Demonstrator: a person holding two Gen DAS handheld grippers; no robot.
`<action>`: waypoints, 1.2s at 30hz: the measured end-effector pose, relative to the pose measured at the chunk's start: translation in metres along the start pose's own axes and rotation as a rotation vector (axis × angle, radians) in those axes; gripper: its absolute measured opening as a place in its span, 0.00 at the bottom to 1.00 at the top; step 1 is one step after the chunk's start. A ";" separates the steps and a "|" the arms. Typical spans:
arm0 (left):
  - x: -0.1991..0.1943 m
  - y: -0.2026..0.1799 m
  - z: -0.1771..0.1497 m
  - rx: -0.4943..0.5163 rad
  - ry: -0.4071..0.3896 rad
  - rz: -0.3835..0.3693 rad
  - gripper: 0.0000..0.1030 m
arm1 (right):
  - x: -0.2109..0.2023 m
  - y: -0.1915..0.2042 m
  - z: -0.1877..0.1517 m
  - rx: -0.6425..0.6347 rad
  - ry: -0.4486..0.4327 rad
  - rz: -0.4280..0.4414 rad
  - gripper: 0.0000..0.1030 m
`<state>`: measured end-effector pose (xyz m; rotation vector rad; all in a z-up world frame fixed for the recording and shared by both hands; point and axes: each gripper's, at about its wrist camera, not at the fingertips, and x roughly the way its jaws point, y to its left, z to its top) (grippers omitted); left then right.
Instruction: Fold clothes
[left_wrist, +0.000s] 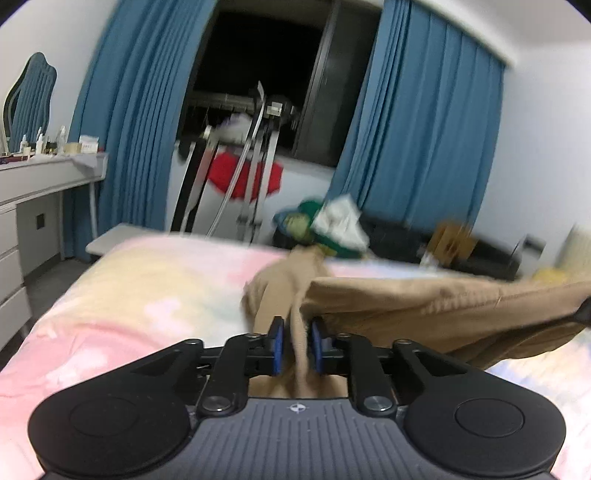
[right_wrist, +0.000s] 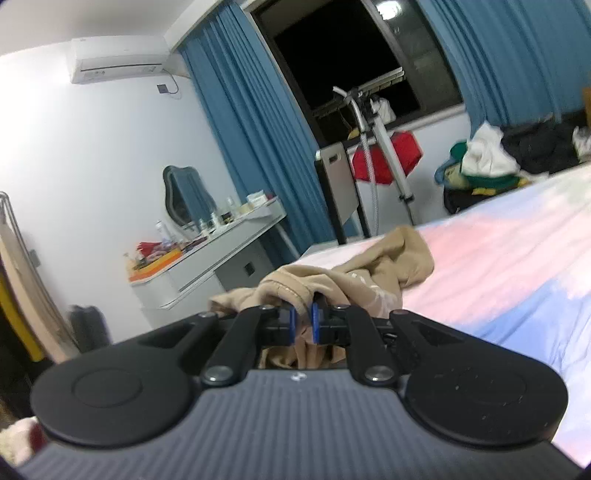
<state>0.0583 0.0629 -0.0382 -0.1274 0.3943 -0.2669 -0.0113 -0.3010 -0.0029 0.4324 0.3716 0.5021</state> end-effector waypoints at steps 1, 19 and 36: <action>0.008 -0.002 -0.007 0.016 0.026 0.014 0.23 | 0.006 -0.009 -0.002 0.041 0.026 -0.008 0.11; 0.013 -0.067 -0.037 0.318 0.125 -0.035 0.48 | 0.043 -0.064 -0.045 0.230 0.196 -0.286 0.13; 0.069 -0.081 -0.057 0.365 0.218 0.081 0.08 | 0.039 -0.063 -0.045 0.208 0.167 -0.310 0.13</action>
